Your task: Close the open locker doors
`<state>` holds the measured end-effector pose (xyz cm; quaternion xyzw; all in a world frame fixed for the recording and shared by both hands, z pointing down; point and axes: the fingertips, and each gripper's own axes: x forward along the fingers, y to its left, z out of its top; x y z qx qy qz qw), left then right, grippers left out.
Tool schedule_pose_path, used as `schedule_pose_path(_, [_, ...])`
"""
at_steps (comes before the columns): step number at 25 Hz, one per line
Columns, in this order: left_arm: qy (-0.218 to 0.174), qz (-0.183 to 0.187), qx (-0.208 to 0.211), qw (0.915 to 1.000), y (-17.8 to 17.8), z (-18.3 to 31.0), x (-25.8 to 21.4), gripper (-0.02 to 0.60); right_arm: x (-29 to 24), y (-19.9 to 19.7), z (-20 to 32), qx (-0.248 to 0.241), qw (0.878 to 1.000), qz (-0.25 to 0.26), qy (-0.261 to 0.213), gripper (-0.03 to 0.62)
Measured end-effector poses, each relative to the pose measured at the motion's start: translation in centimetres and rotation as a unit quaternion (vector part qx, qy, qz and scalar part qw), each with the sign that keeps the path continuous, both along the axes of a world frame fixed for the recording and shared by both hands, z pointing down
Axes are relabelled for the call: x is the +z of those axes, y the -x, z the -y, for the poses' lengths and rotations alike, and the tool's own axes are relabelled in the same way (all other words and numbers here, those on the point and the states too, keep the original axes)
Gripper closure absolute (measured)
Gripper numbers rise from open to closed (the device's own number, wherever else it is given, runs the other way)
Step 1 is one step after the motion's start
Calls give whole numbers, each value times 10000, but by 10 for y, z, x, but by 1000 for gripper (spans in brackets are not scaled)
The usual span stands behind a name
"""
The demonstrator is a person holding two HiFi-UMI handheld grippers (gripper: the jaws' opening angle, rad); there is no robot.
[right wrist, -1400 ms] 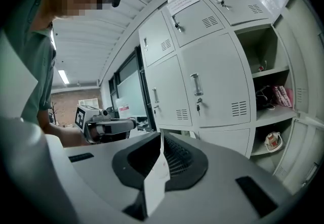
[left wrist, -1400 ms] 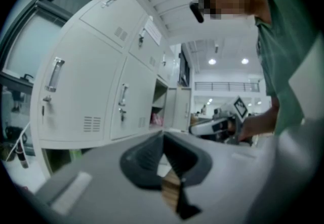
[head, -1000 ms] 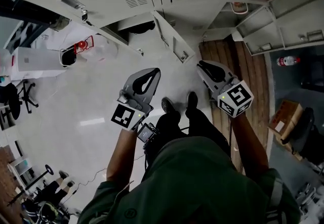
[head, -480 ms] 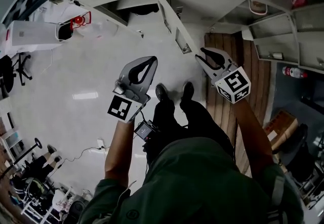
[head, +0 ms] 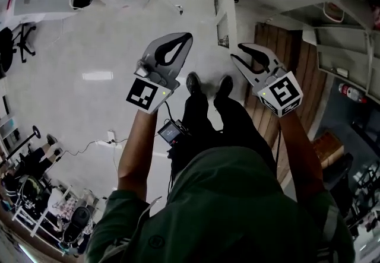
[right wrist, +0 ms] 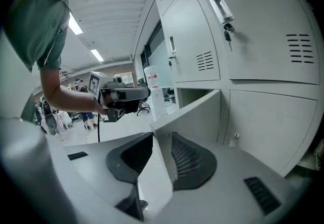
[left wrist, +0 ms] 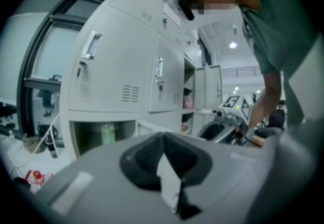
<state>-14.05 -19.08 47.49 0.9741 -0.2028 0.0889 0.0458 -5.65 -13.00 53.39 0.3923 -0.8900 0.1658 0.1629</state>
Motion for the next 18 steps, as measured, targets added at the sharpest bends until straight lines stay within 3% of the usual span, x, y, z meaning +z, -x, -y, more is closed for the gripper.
schedule_pose_path(18, [-56, -143, -770, 9969, 151, 54, 5, 580, -5, 137, 93, -207, 9995, -194, -99, 490])
